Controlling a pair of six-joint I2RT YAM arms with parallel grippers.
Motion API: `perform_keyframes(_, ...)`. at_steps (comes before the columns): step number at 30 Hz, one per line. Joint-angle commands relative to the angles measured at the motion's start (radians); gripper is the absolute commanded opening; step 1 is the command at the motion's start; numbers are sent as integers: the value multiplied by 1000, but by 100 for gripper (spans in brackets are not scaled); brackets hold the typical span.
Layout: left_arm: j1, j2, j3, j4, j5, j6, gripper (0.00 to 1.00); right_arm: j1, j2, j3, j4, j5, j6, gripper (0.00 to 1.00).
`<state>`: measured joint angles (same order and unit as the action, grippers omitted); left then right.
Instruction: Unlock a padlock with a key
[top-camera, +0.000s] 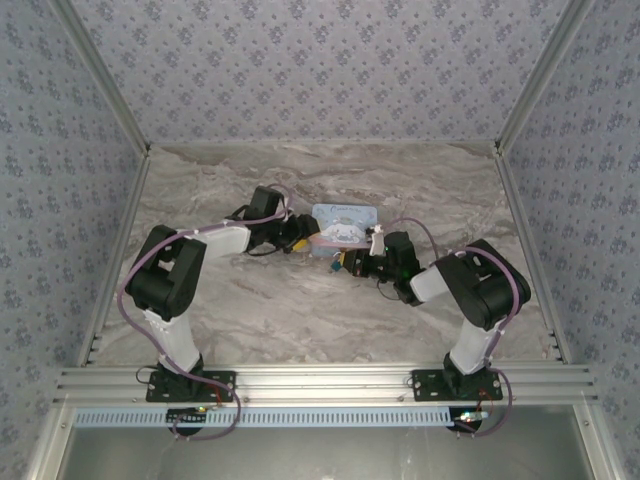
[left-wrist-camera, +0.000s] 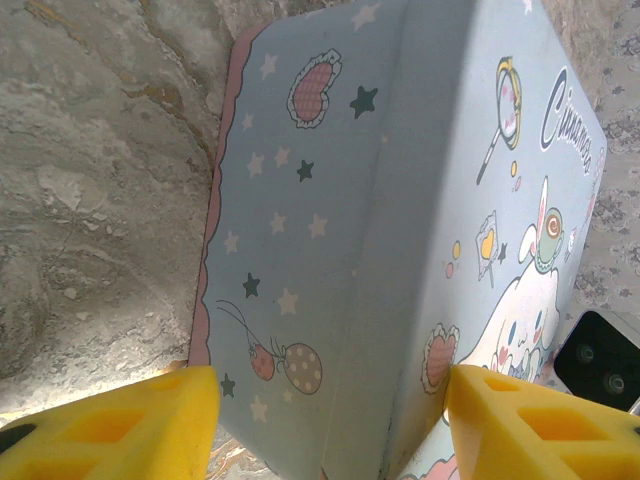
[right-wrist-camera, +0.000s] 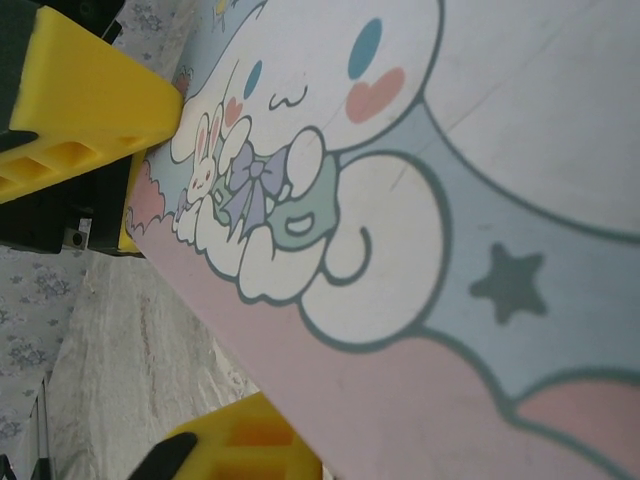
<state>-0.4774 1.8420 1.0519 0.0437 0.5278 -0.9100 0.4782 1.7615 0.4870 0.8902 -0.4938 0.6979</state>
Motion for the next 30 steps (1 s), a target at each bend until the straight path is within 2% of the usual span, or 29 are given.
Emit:
perform_keyframes(1, -4, 13, -36, -108, -40, 2, 60, 3, 19, 23, -5, -16, 12, 6)
perform_keyframes(5, -3, 11, -40, -110, -43, 3, 60, 0, 18, 19, -1, -12, 14, 3)
perform_keyframes(30, 0, -3, -80, -115, -58, 2, 60, -66, -60, -88, 63, 42, 74, 0)
